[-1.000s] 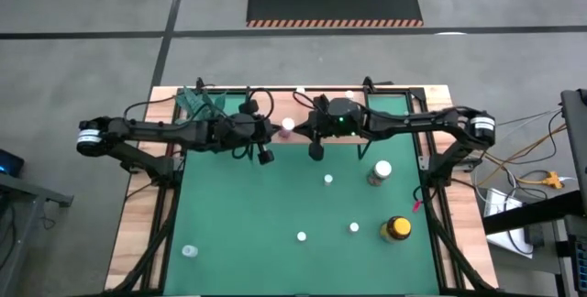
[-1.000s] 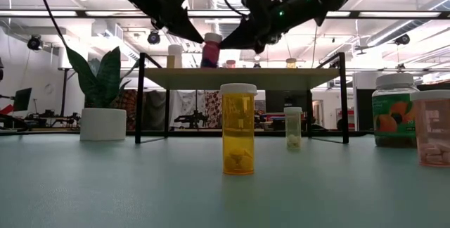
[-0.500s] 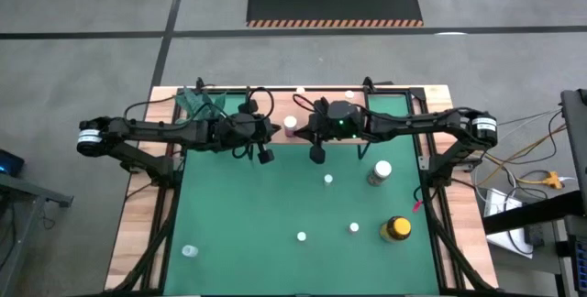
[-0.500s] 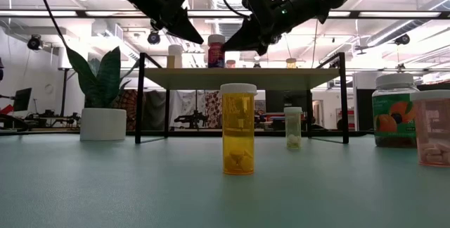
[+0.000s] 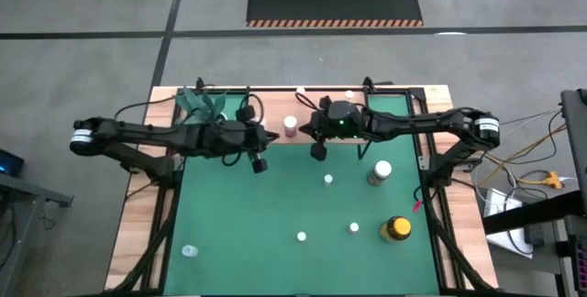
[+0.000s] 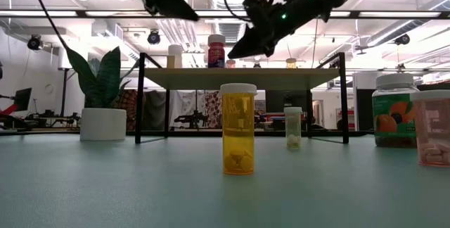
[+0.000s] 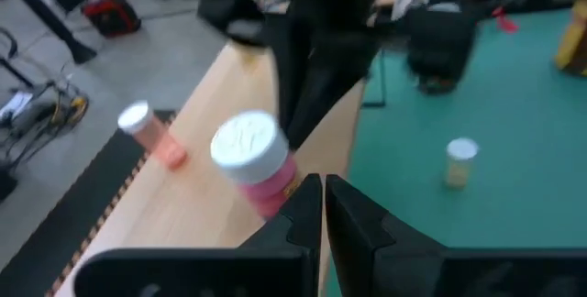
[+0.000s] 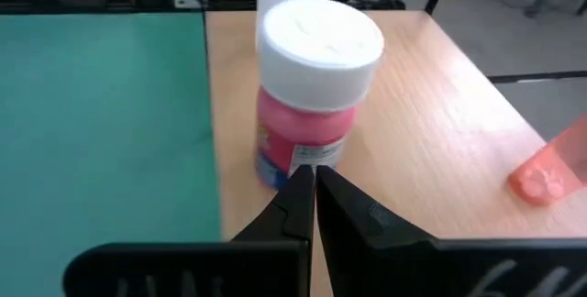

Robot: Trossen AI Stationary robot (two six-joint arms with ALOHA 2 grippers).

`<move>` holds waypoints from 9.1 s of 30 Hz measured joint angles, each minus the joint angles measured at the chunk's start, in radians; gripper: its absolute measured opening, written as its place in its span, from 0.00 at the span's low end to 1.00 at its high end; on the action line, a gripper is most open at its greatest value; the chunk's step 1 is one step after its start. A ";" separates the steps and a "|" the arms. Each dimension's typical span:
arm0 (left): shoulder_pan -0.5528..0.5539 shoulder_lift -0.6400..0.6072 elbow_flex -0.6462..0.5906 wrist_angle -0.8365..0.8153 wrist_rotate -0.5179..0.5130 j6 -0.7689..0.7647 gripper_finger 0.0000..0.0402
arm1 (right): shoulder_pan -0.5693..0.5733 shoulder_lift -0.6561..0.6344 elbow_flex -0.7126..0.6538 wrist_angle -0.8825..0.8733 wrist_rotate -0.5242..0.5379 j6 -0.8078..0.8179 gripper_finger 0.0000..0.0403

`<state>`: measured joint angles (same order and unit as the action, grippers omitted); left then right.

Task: Pick and place medicine bottles onto shelf by color
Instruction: Put the pink and blue pill bottle on the shelf, then put the white pill bottle on the shelf

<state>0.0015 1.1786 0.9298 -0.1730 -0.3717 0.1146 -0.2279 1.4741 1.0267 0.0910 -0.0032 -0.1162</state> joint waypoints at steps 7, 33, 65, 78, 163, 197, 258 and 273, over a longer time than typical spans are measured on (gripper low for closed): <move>-0.044 -0.082 -0.006 -0.002 0.000 0.001 0.00 | 0.001 0.060 0.000 0.161 -0.004 -0.008 0.02; -0.123 -0.134 -0.153 0.056 0.001 -0.031 0.00 | 0.122 0.021 -0.018 0.135 0.006 0.018 0.02; -0.683 0.084 0.024 -0.404 0.146 -1.313 0.00 | 0.400 0.026 -0.101 0.184 0.006 -0.133 0.02; -0.930 0.241 0.119 -0.887 0.495 -2.113 0.08 | 0.400 0.034 -0.107 0.172 0.001 -0.159 0.02; -0.894 0.249 0.058 -0.561 -0.774 -1.286 0.31 | 0.400 0.034 -0.115 0.167 -0.005 -0.102 0.02; -0.707 0.260 -0.006 -0.032 -0.731 -0.679 0.32 | 0.395 0.247 -0.048 0.840 -0.127 0.046 0.63; -0.530 0.291 -0.241 1.034 -0.438 0.144 0.66 | 0.394 0.184 -0.399 1.463 -0.137 0.037 0.33; -0.428 0.435 -0.252 1.371 -0.201 0.282 0.62 | 0.394 0.184 -0.393 1.455 -0.138 0.036 0.33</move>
<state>-0.4267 1.6134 0.6776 1.1977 -0.5724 0.3963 0.1658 1.6585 0.6338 1.5459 -0.1413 -0.0798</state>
